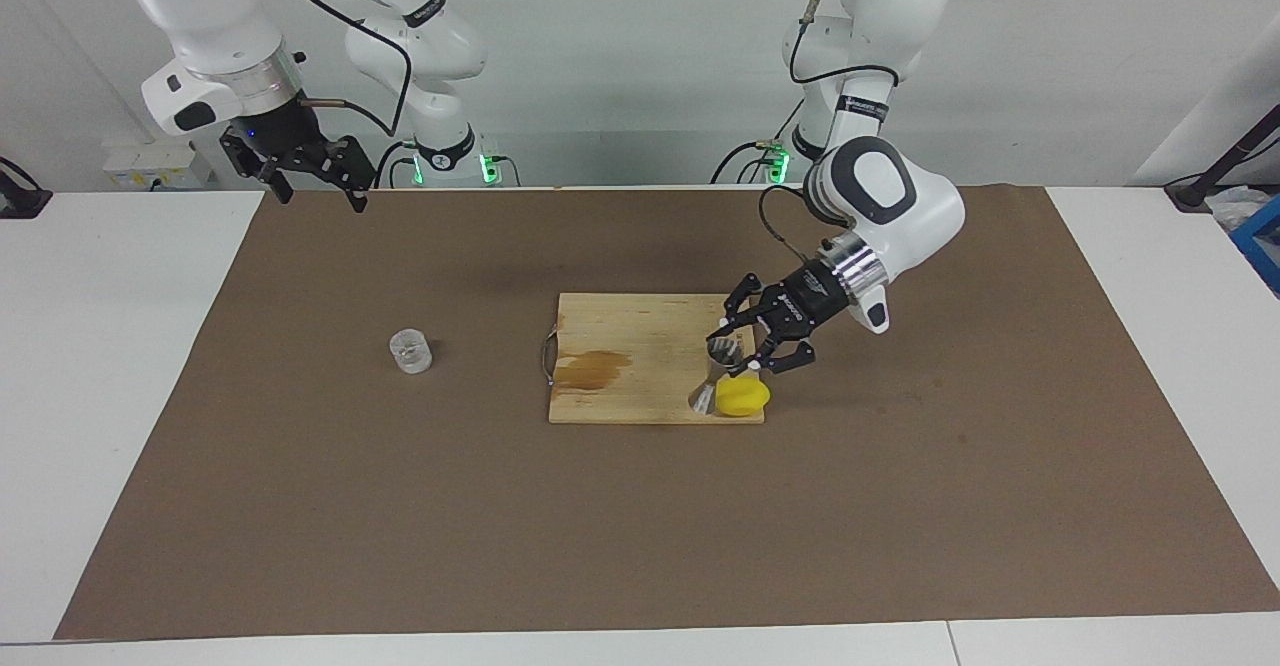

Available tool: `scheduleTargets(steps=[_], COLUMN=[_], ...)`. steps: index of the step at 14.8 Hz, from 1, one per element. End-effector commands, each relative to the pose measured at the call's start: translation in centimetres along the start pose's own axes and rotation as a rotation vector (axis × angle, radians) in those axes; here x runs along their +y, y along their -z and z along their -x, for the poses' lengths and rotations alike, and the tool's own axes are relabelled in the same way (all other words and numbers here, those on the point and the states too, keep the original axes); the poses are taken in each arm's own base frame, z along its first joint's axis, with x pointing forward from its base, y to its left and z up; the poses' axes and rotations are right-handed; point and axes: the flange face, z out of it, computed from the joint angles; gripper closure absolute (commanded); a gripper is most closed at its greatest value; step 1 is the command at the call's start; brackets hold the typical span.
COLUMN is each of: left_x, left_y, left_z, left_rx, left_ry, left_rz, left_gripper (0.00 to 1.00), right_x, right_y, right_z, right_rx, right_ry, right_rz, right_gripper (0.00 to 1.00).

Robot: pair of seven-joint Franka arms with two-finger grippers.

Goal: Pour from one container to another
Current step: 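Lift the metal cup with the left gripper and carry it over the board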

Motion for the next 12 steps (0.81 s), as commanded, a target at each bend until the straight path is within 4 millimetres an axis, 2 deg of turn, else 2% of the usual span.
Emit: scheduleTargets(steps=[1,3,4,5,7,9,10,12], left_x=[-3.8,-7.4,-8.5,-9.6,-12.0,-12.3,-12.8,-14.0], left_y=[-2.9,-5.3,-6.6,-7.5,-9.3,-10.5,-11.0,-12.2], left_z=[1.3,1.5,1.5,2.4,2.4,1.4,1.6,0.8], left_rx=[0.014,0.031,0.048,0.057,0.088,0.107,0.104,0.126], left_ry=[0.030,0.056,0.059,0.047,0.062,0.081,0.076,0.073], left_rz=[0.022,0.038,0.060,0.081,0.090,0.086,0.078,0.065], left_gripper=[1.00,1.00,1.00,1.00,1.00,1.00,1.00,1.00], right_x=[0.3,0.2,0.1,0.0,-0.1,-0.4,-0.4,-0.2], right_y=[0.2,0.2,0.3,0.3,0.1,-0.1,-0.3,-1.0], right_z=[0.6,0.5,0.4,0.3,0.3,0.2,0.1,-0.6], right_rx=[-0.007,0.001,0.010,0.018,0.014,0.012,0.007,-0.006], right_ry=[-0.007,-0.023,-0.036,-0.073,-0.193,-0.329,-0.412,-0.535], right_rz=[-0.019,-0.020,-0.022,-0.024,-0.024,-0.026,-0.031,-0.067], right_gripper=[0.00,0.00,0.00,0.00,0.00,0.00,0.00,0.00])
